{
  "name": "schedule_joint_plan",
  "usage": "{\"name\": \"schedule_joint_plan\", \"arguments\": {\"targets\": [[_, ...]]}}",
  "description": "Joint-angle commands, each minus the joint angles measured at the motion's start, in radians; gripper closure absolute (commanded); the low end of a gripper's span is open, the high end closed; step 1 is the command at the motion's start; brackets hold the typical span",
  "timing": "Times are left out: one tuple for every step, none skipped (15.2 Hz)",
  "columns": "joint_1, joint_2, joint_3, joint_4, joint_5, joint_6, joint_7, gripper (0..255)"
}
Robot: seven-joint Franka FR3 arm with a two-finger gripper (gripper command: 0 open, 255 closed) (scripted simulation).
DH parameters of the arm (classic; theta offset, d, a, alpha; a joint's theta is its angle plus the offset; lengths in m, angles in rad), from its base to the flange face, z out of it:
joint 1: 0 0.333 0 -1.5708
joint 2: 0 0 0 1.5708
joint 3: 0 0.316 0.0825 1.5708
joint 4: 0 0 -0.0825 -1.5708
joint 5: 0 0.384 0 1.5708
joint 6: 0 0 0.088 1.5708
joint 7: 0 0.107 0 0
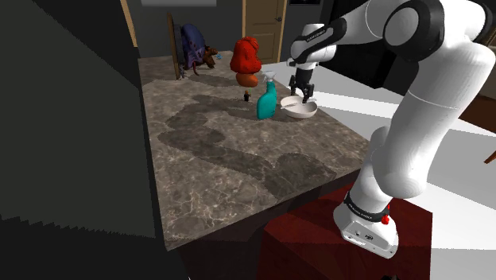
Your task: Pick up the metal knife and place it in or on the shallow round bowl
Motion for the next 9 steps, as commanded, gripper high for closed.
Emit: {"name": "schedule_joint_plan", "arguments": {"targets": [[0.004, -0.043, 0.007, 0.031, -0.038, -0.06, 0.03, 0], [0.005, -0.057, 0.011, 0.048, -0.05, -0.086, 0.038, 0], [0.004, -0.057, 0.012, 0.048, -0.05, -0.086, 0.038, 0], [0.004, -0.057, 0.012, 0.048, -0.05, -0.086, 0.038, 0], [0.004, -0.057, 0.012, 0.048, -0.05, -0.086, 0.038, 0], [0.004, -0.057, 0.012, 0.048, -0.05, -0.086, 0.038, 0], [0.004, -0.057, 0.012, 0.048, -0.05, -0.086, 0.038, 0], [0.004, -0.057, 0.012, 0.048, -0.05, -0.086, 0.038, 0], [0.004, -0.057, 0.012, 0.048, -0.05, -0.086, 0.038, 0]]}}
